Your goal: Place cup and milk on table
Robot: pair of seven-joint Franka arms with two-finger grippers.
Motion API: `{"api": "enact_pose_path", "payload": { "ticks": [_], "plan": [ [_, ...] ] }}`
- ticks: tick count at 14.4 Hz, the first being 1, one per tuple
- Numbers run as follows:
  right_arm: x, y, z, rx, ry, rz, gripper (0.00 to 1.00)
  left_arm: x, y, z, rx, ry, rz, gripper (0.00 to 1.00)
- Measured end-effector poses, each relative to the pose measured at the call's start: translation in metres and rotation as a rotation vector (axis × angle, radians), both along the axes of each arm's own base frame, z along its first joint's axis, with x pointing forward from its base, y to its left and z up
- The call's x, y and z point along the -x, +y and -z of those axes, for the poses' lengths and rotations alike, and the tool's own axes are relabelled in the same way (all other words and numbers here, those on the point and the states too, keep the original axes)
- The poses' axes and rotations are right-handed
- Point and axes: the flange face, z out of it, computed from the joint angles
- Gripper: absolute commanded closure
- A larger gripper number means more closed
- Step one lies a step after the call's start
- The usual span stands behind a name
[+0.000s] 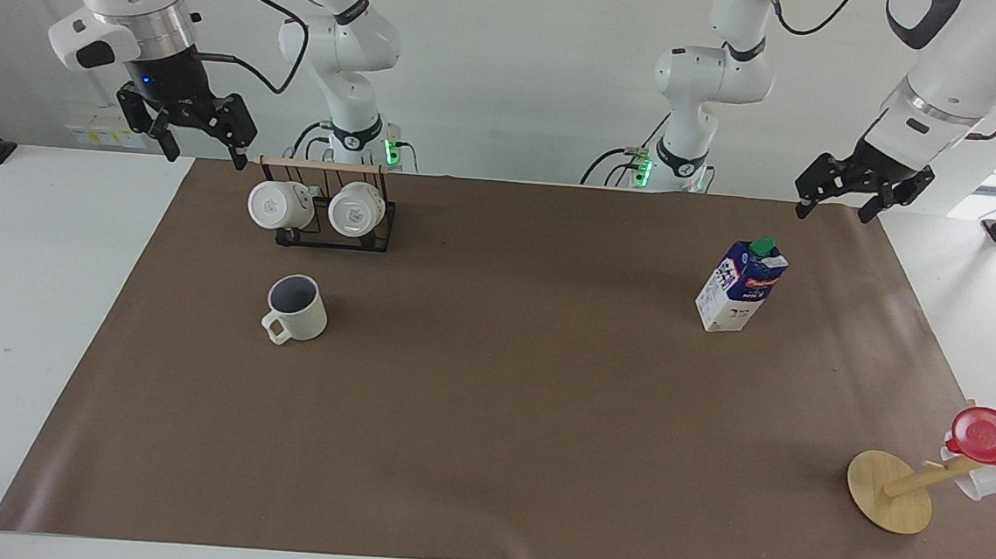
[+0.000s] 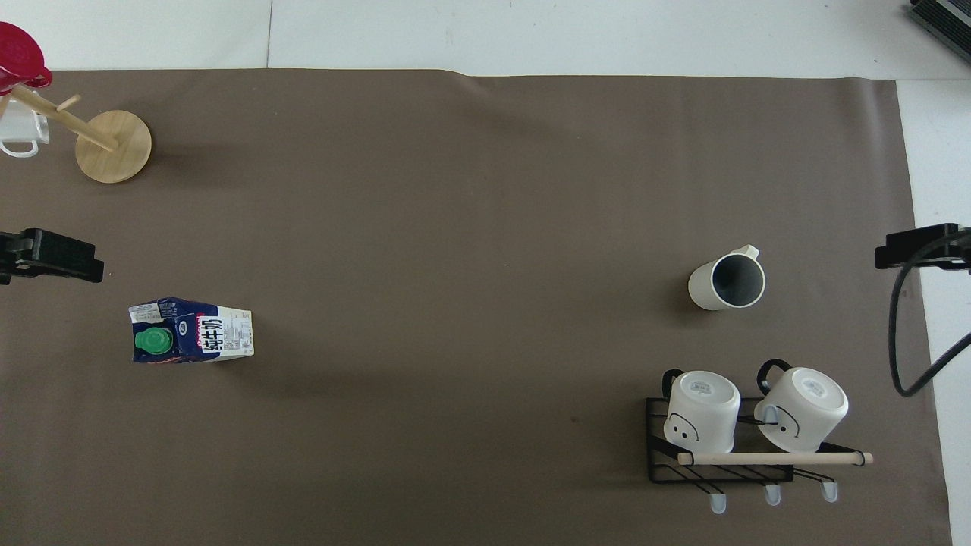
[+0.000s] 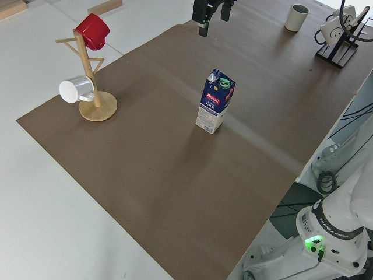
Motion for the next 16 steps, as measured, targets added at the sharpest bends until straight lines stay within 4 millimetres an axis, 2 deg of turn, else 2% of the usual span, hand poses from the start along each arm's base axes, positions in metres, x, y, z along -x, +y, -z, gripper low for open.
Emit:
{"api": "enact_pose_path", "payload": {
  "ticks": [4,7,8,13,16],
  "plan": [
    [0.000,0.001,0.011,-0.002,0.023,-0.001,0.00,0.000,0.000,0.000,0.000,0.000,0.000,0.00],
    [-0.008,0.003,0.031,0.000,0.007,-0.006,0.00,0.000,0.000,0.000,0.000,0.000,0.000,0.00],
    [-0.011,0.003,0.044,0.000,0.015,-0.007,0.00,0.000,0.000,0.000,0.000,0.000,0.000,0.00],
    [-0.031,0.004,0.136,0.007,0.017,-0.040,0.00,0.000,0.000,0.000,0.000,0.000,0.000,0.00],
    [-0.043,0.005,0.179,0.013,0.021,-0.044,0.00,0.000,0.000,0.000,0.000,0.000,0.000,0.00]
  ]
}}
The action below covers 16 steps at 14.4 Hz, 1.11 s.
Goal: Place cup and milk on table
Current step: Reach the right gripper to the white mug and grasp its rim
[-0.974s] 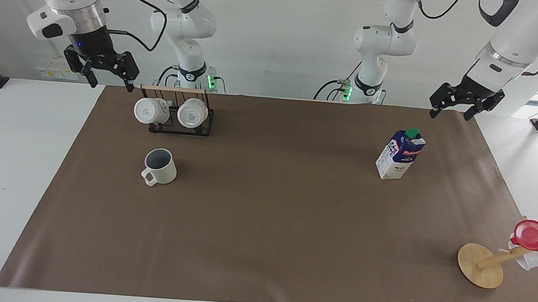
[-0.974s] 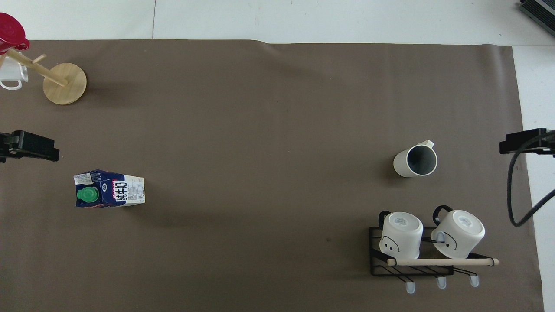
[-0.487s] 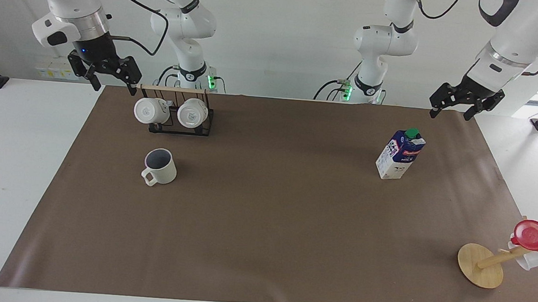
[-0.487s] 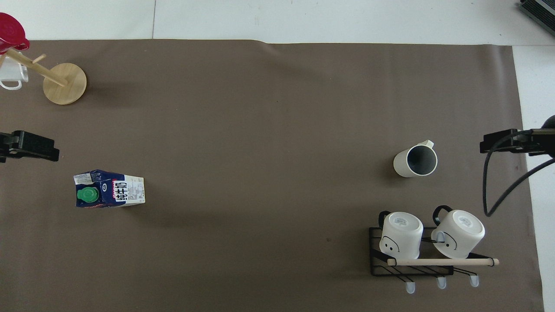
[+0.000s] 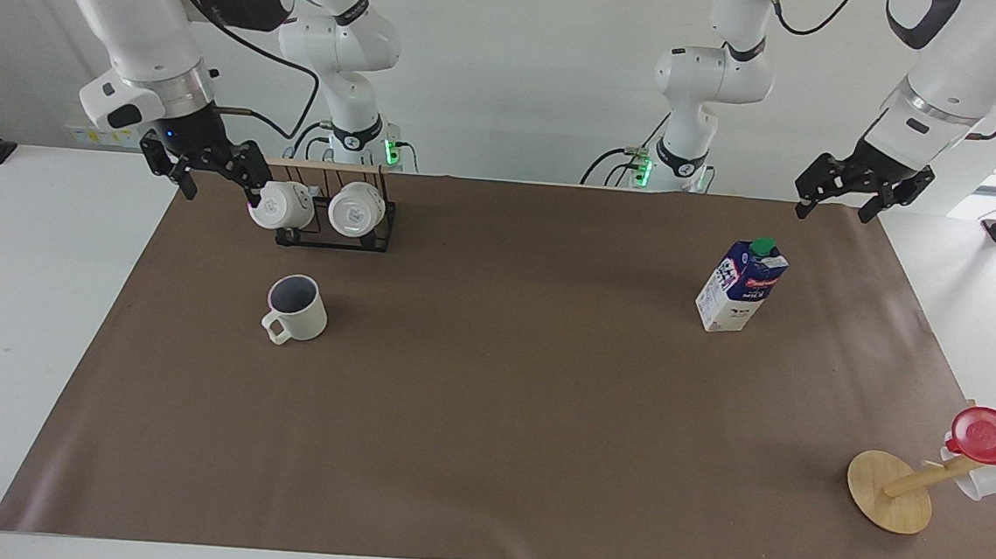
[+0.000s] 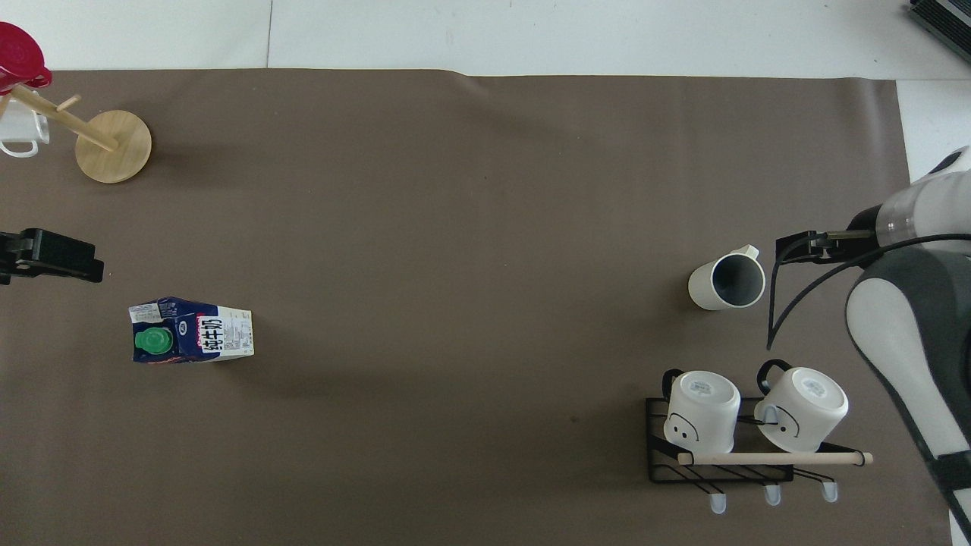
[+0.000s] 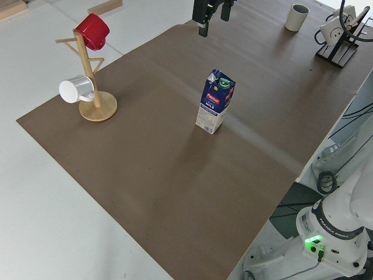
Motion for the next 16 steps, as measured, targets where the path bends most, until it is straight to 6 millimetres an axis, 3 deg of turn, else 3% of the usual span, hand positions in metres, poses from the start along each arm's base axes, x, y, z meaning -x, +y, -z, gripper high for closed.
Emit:
{"api": "enact_pose_path", "payload": {
  "ticks": [4,8,11,16],
  "plan": [
    [-0.010,0.002,0.055,0.006,-0.001,-0.010,0.00,0.000,0.000,0.000,0.000,0.000,0.000,0.00],
    [-0.006,0.005,0.101,-0.018,0.010,-0.044,0.00,0.000,0.000,0.000,0.000,0.000,0.000,0.00],
    [-0.002,0.005,0.113,-0.021,0.030,-0.050,0.00,0.000,0.000,0.000,0.000,0.000,0.000,0.00],
    [-0.001,-0.003,0.113,-0.020,0.031,-0.099,0.00,0.000,0.000,0.000,0.000,0.000,0.000,0.00]
  ]
}}
